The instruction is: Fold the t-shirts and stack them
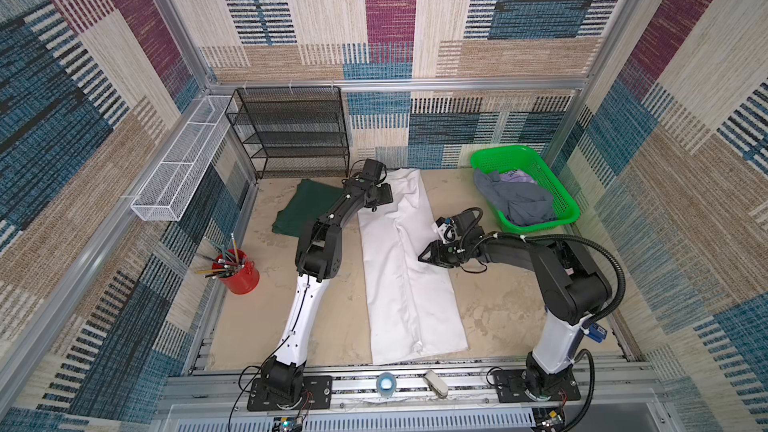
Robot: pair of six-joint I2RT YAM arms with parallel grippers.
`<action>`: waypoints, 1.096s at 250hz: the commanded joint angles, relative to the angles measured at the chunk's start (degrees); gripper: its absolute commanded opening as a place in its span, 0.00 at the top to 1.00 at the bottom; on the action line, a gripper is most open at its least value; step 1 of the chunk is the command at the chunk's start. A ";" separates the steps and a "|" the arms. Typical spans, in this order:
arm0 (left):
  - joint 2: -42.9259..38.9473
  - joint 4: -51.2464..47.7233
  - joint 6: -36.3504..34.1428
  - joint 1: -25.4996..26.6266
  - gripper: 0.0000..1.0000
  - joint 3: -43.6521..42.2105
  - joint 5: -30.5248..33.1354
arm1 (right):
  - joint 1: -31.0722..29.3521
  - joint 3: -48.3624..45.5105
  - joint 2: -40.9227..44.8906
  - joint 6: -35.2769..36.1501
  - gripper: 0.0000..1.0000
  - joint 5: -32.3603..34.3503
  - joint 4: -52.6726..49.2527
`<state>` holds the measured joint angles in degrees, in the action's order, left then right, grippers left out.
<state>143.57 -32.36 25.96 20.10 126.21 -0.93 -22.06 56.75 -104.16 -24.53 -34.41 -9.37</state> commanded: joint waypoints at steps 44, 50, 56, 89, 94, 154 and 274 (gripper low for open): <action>-13.72 -3.04 -1.50 -8.01 0.41 -19.10 13.16 | -0.08 4.21 -0.29 1.88 0.52 5.15 -3.17; -13.50 -3.79 -1.12 -8.66 0.40 -19.42 13.15 | -0.08 4.55 -0.48 1.97 0.52 5.49 -3.25; -13.25 -4.67 -0.64 -9.36 0.41 -19.63 12.96 | -0.09 4.95 -0.67 2.01 0.52 5.59 -3.41; -13.35 -7.22 2.36 -12.37 0.40 -22.90 12.10 | -0.08 5.38 -0.92 2.38 0.52 6.33 -4.03; -13.57 -7.37 2.95 -12.76 0.40 -23.54 12.11 | -0.07 5.23 -0.75 2.28 0.52 6.45 -4.10; -24.54 -3.41 3.97 -15.35 0.40 -38.10 13.32 | -0.17 -0.76 4.52 1.59 0.52 7.56 -5.01; -34.04 7.80 3.78 3.80 0.43 -50.54 -7.51 | -1.49 -2.25 3.49 1.39 0.53 6.66 -3.12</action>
<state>106.63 -27.40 27.94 21.08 73.95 -3.79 -23.31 53.10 -99.20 -22.94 -27.94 -13.87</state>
